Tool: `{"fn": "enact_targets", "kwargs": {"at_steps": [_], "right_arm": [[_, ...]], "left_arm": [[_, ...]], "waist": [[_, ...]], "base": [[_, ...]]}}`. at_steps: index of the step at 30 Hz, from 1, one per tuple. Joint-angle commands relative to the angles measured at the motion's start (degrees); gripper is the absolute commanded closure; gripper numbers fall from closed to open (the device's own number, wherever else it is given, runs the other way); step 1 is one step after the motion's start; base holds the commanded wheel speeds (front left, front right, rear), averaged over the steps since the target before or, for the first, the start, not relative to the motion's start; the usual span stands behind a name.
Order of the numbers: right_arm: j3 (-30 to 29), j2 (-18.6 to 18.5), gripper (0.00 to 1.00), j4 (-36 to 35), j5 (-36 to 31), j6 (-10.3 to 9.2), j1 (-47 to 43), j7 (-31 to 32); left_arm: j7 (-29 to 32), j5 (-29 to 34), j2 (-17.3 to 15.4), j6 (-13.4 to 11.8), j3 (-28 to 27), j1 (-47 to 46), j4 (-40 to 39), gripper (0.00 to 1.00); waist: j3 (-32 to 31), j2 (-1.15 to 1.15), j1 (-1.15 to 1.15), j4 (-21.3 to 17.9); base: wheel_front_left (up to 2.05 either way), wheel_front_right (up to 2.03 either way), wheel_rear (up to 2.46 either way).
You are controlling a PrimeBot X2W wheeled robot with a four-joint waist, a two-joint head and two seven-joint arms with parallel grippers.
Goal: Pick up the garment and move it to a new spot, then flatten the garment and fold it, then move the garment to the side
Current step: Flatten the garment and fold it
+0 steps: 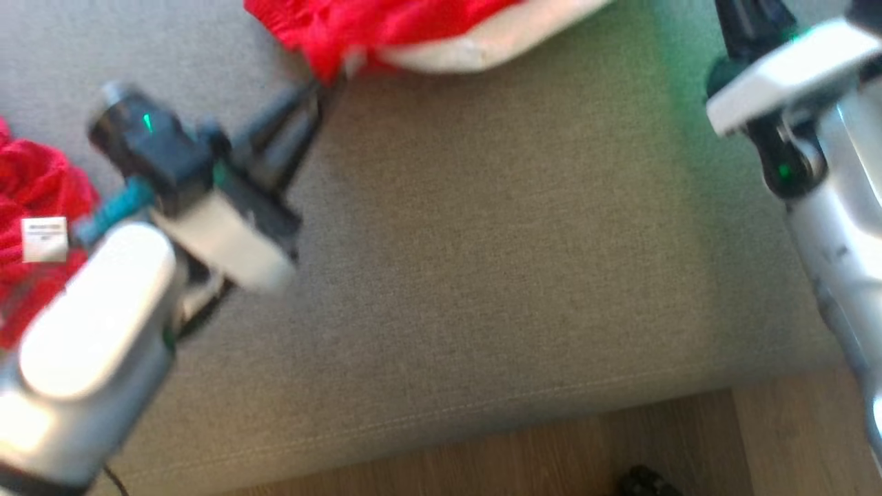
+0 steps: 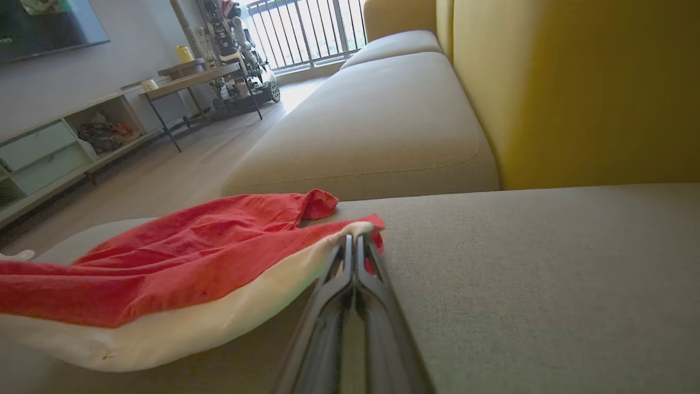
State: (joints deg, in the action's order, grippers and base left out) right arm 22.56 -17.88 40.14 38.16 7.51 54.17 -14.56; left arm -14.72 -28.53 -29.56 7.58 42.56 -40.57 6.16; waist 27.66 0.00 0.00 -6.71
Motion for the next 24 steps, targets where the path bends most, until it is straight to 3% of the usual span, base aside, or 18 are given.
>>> {"fn": "enact_targets", "kwargs": {"at_steps": [1,8,14,19,24], "right_arm": [[-0.9,-1.2,1.00,-3.0,0.6,-0.02,-3.3,-0.2],[-6.7,-4.7,1.00,-13.0,2.4,-0.02,-23.3,1.3],[-14.9,-5.4,1.00,-24.3,0.5,-0.02,-38.8,5.7],[-23.1,-3.5,1.00,-36.7,-2.5,-0.02,-48.5,12.7],[-27.9,0.6,1.00,-44.4,-6.2,-0.02,-47.1,20.2]], "left_arm": [[-0.3,-0.5,-2.6,-0.1,-2.4,0.3,-2.8,1.00],[-0.3,-0.2,-5.2,-0.1,1.9,12.7,-7.1,1.00],[-0.3,1.3,-6.6,-0.1,2.7,20.9,-10.9,1.00],[-0.3,-0.2,-8.0,-0.1,3.6,25.9,-14.9,1.00],[-0.3,-2.8,-6.8,-0.1,4.2,25.0,-15.7,1.00]], "waist": [[-2.0,0.00,0.00,0.6],[-7.8,0.00,0.00,1.2],[-11.2,0.00,0.00,1.4],[-11.9,0.00,0.00,1.8],[-11.7,0.00,0.00,2.9]], "base": [[0.00,0.00,0.00],[0.00,0.00,0.00],[0.00,0.00,0.00],[0.00,0.00,0.00],[0.00,0.00,0.00]]}}
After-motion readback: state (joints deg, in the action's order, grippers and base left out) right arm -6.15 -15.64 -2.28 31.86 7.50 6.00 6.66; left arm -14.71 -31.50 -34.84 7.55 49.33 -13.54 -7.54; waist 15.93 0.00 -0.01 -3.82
